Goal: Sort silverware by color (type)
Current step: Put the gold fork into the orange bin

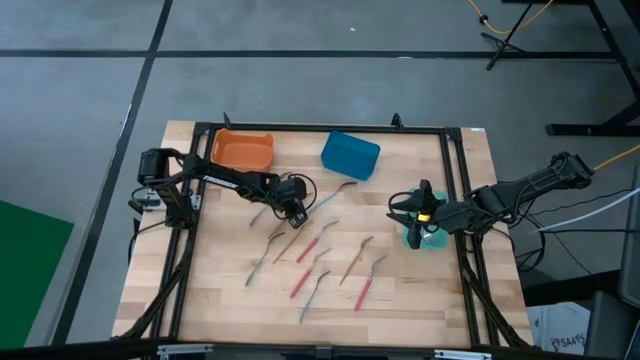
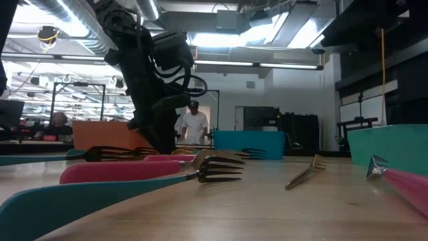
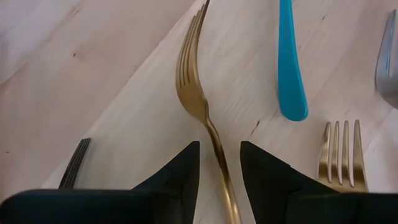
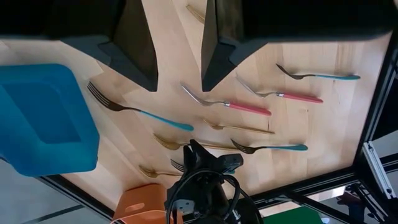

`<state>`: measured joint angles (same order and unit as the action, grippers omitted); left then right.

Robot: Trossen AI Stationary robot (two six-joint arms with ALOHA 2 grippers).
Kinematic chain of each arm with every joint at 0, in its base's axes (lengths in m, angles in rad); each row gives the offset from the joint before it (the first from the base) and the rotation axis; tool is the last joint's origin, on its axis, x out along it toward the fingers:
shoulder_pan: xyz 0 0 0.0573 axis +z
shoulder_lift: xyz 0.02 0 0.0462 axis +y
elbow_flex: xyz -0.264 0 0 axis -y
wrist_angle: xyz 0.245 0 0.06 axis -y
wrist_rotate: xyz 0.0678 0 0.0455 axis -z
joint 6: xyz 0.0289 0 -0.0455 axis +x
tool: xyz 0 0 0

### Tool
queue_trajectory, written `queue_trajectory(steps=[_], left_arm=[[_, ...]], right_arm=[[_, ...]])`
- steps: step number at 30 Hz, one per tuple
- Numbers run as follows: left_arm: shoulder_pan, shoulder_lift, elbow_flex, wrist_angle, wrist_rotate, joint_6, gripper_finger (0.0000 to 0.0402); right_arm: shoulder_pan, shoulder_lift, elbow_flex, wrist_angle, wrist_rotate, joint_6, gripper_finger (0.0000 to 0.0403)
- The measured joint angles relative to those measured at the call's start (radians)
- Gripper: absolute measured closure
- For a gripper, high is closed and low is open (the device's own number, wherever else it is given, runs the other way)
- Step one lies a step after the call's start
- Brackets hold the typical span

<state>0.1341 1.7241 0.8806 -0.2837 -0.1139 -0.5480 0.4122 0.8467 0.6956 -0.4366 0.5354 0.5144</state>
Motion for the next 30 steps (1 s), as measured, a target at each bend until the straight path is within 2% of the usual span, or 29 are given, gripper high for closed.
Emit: queue_trajectory(steps=[21,30], left_arm=[[-0.005,0.034,0.002,0.007,-0.027,0.001,0.0292],[-0.005,0.035,0.001,0.008,-0.034,0.0,0.0329]], right_arm=[[0.0,0.0,0.0,0.002,-0.001,0.0,0.029],[0.0,0.0,0.0,0.001,-0.001,0.0,0.029]])
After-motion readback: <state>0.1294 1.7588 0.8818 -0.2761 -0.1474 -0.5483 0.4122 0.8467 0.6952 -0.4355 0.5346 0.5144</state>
